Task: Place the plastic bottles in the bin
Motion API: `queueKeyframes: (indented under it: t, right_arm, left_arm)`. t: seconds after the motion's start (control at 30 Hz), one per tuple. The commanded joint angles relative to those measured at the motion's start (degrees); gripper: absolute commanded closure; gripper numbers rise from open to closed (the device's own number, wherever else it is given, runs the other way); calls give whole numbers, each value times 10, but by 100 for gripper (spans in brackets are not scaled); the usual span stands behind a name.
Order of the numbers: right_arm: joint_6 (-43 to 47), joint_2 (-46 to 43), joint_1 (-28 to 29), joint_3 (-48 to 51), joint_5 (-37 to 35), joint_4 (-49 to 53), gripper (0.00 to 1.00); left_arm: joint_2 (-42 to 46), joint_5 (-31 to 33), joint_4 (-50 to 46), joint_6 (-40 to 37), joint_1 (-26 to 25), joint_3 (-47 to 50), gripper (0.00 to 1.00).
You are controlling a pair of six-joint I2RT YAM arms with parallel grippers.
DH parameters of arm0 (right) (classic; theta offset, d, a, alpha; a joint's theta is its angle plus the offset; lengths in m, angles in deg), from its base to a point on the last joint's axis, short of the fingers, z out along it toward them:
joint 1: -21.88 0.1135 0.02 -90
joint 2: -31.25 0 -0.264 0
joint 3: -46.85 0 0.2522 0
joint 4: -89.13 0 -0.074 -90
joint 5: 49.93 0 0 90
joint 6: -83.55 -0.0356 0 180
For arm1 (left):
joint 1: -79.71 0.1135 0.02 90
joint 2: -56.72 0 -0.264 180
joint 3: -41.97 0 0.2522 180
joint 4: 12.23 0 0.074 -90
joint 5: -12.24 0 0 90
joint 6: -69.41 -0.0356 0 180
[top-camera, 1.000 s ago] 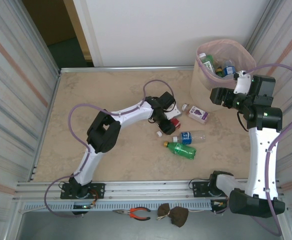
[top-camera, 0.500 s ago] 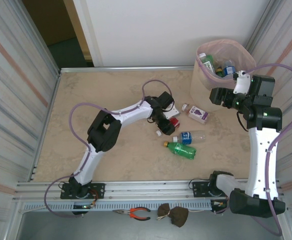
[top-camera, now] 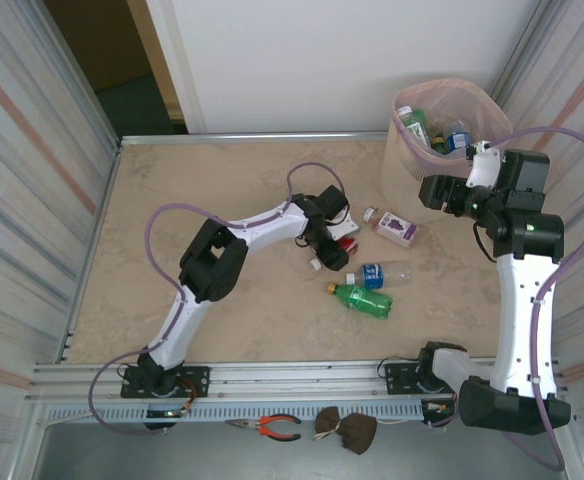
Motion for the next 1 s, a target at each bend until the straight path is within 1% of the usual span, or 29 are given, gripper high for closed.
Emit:
queueKeyframes:
  t: [0.0, 0.2, 0.37, 0.43, 0.6, 0.73, 0.97]
  right_arm:
    - [4, -1, 5, 4, 15, -5, 23]
    - [-14, -10, 5, 14, 36, -34, 24]
    - [-42, -31, 5, 37, 76, -88, 24]
    - [-53, -41, 5, 47, 94, -115, 24]
    - [-78, -83, 6, 85, 158, -208, 23]
    - [-102, -107, 9, 106, 209, -280, 22]
    - [-141, -130, 36, 104, 293, -373, 18]
  left_arm:
    - [10, 7, -12, -12, -1, 0, 33]
    - [57, 0, 11, 1, 5, 17, 35]
    - [112, -18, 40, 17, 11, 36, 36]
    - [148, -31, 61, 27, 15, 50, 36]
    - [224, -88, 128, 59, 28, 88, 37]
    - [283, -146, 191, 85, 35, 116, 37]
    - [364, -261, 291, 120, 37, 135, 39]
